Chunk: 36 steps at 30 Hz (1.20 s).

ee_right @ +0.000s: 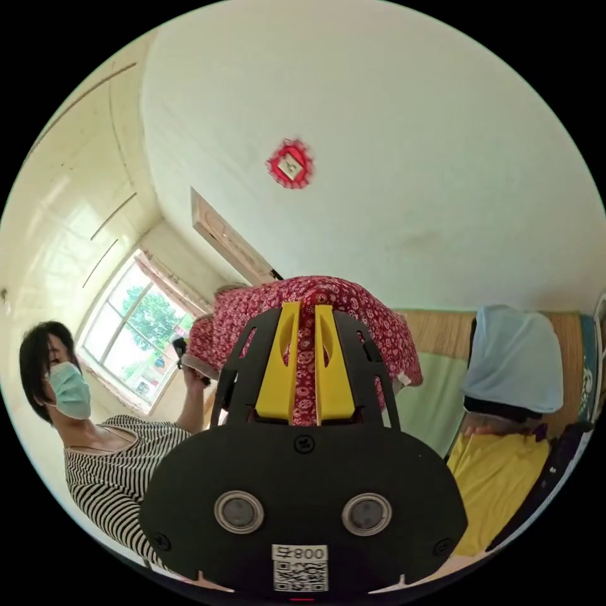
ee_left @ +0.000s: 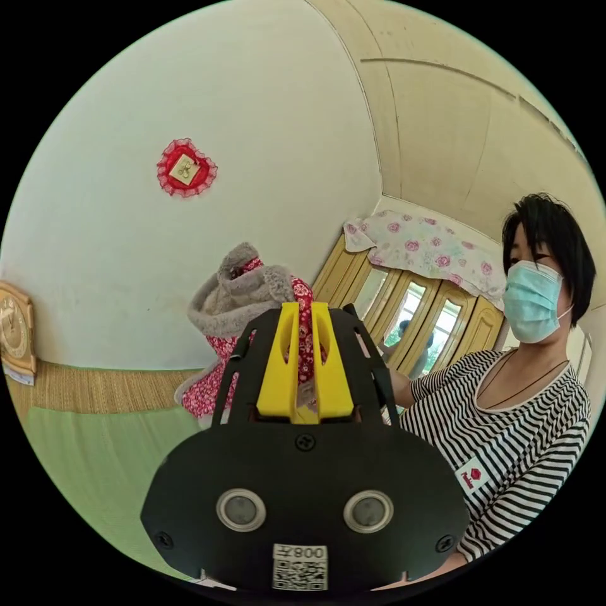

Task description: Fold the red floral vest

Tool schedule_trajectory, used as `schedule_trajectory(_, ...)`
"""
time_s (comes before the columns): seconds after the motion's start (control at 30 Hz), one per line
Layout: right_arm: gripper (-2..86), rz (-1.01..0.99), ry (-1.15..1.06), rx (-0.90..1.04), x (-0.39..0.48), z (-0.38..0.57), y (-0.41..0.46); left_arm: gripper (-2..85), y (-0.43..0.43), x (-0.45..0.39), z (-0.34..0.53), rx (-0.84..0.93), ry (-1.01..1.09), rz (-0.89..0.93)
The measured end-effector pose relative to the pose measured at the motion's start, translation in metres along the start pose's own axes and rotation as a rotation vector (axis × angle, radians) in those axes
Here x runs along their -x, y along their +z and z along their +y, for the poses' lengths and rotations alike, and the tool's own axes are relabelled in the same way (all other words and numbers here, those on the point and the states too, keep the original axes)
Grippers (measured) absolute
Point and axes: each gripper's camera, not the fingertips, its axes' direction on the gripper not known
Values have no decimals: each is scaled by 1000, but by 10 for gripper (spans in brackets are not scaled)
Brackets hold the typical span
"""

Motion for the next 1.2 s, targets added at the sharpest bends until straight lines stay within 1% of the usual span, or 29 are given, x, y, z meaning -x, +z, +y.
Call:
schedule_trajectory(0.03,19,18,38,33,-12,4,13,28,5,-6,-6,22,8,-6)
schedule_trajectory(0.1,18,117,122,174,-50,21,67,27,13,-12,-12,52,9,-30)
schedule_trajectory(0.17,17,172,176,246,-74,37,101,27,20,-14,-13,74,-6,-54)
schedule_trajectory(0.23,14,106,214,249,-94,52,121,27,27,-11,-10,84,-42,-46)
schedule_trajectory(0.3,20,-52,215,188,-108,70,134,27,33,-9,-7,107,-60,-52)
schedule_trajectory(0.33,22,-86,198,172,-108,74,137,27,38,-9,-4,135,-63,-66)
schedule_trajectory(0.4,52,-149,128,138,-95,90,151,28,48,-9,1,189,-69,-82)
schedule_trajectory(0.43,64,-162,115,138,-90,93,157,28,54,-8,4,205,-78,-97)
schedule_trajectory(0.5,102,-254,43,158,-67,106,181,28,59,-6,8,211,-94,-111)
schedule_trajectory(0.63,106,-353,-93,167,-31,114,210,28,76,-4,12,217,-99,-91)
schedule_trajectory(0.7,110,-454,-133,124,-23,107,216,28,89,-6,15,245,-78,-81)
schedule_trajectory(0.77,110,-515,-146,82,-24,100,216,28,106,-10,22,293,-54,-61)
schedule_trajectory(0.83,110,-480,-153,69,-26,94,219,28,131,-14,38,366,-25,-57)
schedule_trajectory(0.9,116,-469,-103,108,-38,93,234,29,153,-15,54,438,-16,-47)
schedule_trajectory(1.03,125,-521,21,194,-62,109,268,31,201,-10,99,590,-27,-61)
schedule_trajectory(1.2,126,-524,212,264,-99,146,307,33,244,5,142,676,-78,15)
